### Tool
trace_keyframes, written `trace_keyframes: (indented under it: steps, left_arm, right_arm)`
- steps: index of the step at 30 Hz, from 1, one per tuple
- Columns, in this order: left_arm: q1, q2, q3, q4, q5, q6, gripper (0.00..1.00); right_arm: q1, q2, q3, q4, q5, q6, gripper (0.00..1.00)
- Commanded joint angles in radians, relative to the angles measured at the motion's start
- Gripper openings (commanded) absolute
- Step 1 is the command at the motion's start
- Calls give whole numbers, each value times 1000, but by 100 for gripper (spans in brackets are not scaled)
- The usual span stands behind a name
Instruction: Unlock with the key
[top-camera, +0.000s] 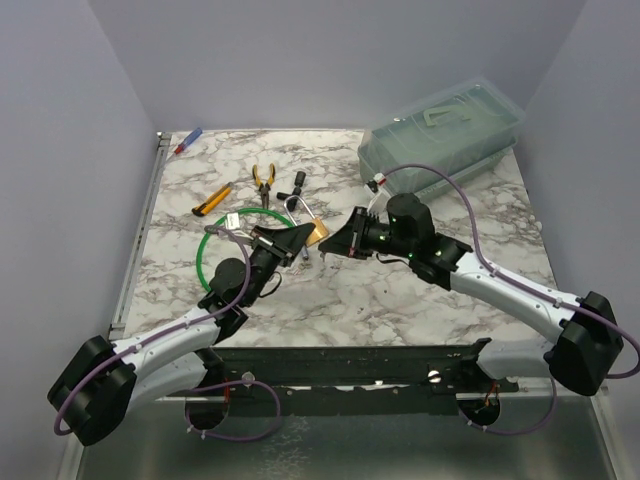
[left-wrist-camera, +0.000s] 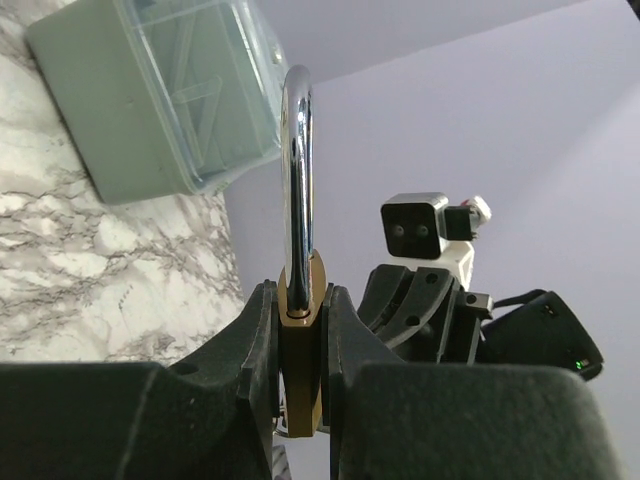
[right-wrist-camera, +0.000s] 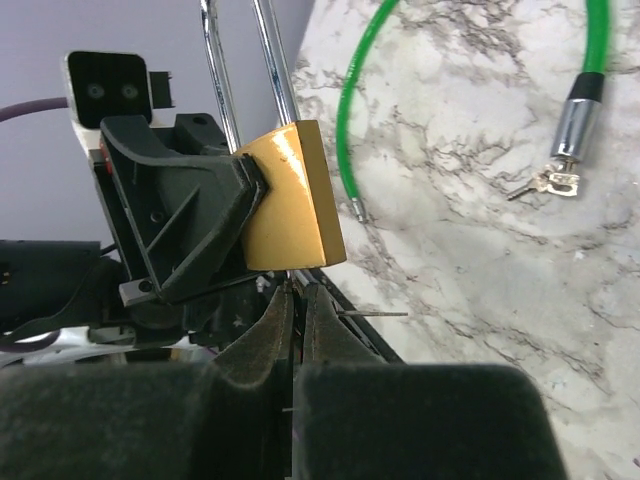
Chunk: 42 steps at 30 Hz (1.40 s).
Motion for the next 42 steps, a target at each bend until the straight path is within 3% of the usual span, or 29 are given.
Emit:
trace_keyframes:
  steps: [1,20,42]
  left_arm:
    - [-11,-42,-13,241,107,12,0]
    - [-12,-28,1,460,327,16,0]
    - [-12,109,115,664,548,-25,0]
  right_arm:
    - [-15,-54,-54,207,6,39,0]
    - [-65,-98,-191,712,-274,310,0]
    - [-86,-50,-221,1106,-373,573,0]
